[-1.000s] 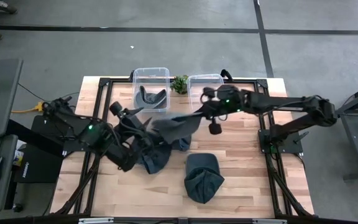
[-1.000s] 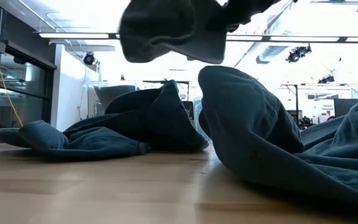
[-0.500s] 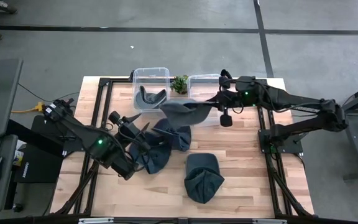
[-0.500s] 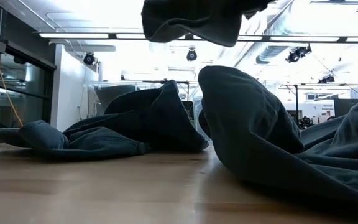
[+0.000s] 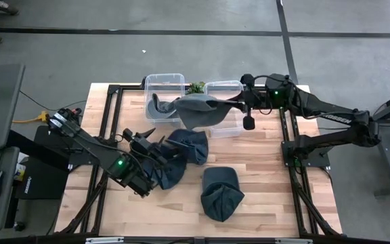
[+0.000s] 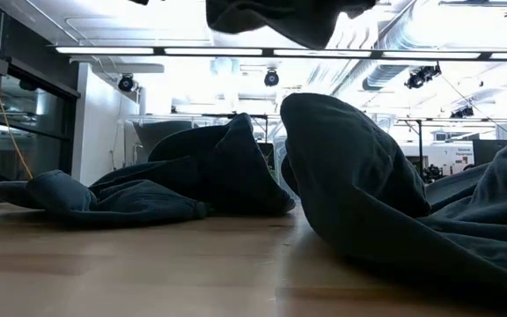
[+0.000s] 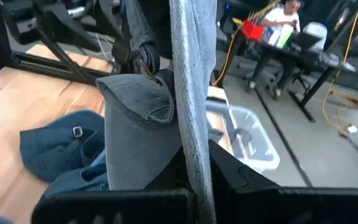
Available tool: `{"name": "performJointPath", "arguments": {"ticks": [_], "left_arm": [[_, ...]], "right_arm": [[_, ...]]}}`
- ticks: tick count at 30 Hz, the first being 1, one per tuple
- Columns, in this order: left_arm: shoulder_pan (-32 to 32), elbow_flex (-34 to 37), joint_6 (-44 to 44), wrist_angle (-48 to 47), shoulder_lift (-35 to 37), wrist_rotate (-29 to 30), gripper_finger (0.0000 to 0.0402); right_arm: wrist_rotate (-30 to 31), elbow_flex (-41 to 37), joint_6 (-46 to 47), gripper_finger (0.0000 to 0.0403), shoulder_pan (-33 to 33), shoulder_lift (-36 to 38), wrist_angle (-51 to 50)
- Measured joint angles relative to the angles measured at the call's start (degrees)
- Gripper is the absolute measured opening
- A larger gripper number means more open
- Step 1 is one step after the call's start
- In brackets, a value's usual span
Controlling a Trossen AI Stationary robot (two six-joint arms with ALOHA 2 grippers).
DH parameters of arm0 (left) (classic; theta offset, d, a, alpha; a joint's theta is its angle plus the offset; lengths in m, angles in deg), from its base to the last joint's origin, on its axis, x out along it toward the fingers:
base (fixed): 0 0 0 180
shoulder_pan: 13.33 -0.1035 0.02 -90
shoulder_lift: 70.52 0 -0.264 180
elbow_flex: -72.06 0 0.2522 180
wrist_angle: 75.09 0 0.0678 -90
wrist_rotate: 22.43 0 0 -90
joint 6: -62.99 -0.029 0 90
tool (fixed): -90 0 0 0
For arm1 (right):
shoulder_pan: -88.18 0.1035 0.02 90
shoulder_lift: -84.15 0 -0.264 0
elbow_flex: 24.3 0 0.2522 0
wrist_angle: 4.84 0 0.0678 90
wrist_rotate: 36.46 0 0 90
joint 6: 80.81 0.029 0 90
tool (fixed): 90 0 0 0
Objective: Pick & Place hat
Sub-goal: Put the gray cap into the left transparent bin
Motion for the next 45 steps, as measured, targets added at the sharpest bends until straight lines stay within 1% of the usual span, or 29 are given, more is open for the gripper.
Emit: {"name": "performJointPath", "arguments": {"ticks": [12, 15, 17, 20, 24, 26, 29, 32, 37, 40, 42, 45], "left_arm": [[0.0, 5.7, -4.4, 19.4, 0.0, 1.7, 0.0204], [0.0, 6.2, -8.5, 26.3, 0.0, 1.7, 0.0204], [0.0, 6.2, -13.3, 32.0, 0.0, 0.9, 0.0204], [-1.2, 6.2, -23.1, 42.9, -0.2, -3.5, 0.0204], [-4.6, 6.3, -41.4, 60.0, -1.6, -13.5, 0.0204], [-7.0, 6.2, -50.1, 68.8, -2.3, -17.5, 0.0204], [-10.4, 6.2, -60.0, 76.1, -3.2, -23.2, 0.0204], [-13.6, 6.2, -64.5, 78.7, -3.1, -26.8, 0.0204], [-16.5, 6.2, -67.2, 77.5, -2.4, -29.0, 0.0204], [-18.4, 6.1, -68.7, 78.4, -2.0, -31.8, 0.0204], [-20.2, 6.3, -70.6, 79.3, -1.7, -36.0, 0.0204], [-23.9, 6.2, -73.9, 85.3, -1.4, -45.0, 0.0204]], "right_arm": [[-3.5, 0.0, -1.8, 0.0005, 0.0, 0.0, 6.6], [-4.9, 0.0, -1.9, 0.0005, 0.0, 0.0, 7.0], [-5.0, 0.0, -2.2, 0.0005, 0.0, 0.0, 7.2], [-5.2, 0.0, -2.3, 0.0005, 0.0, 0.0, 7.2], [-6.1, 0.0, -2.3, 0.0005, 0.0, 0.0, 7.3], [-6.2, 0.0, -2.3, 0.0005, 0.0, 0.0, 7.8], [-6.1, 0.0, -3.3, 0.0005, 0.0, 0.1, 7.8], [-5.2, 0.0, -4.4, 0.0005, -0.1, 1.0, 7.7], [0.5, 0.0, -7.1, 0.0005, -0.3, 4.0, 7.9], [1.5, 0.0, -7.2, 0.0005, -1.4, 5.9, 7.6], [1.6, 0.0, -7.0, 0.0005, -2.5, 6.8, 7.1], [2.3, 0.0, -6.9, 0.0005, -3.9, 7.6, 6.4]]}}
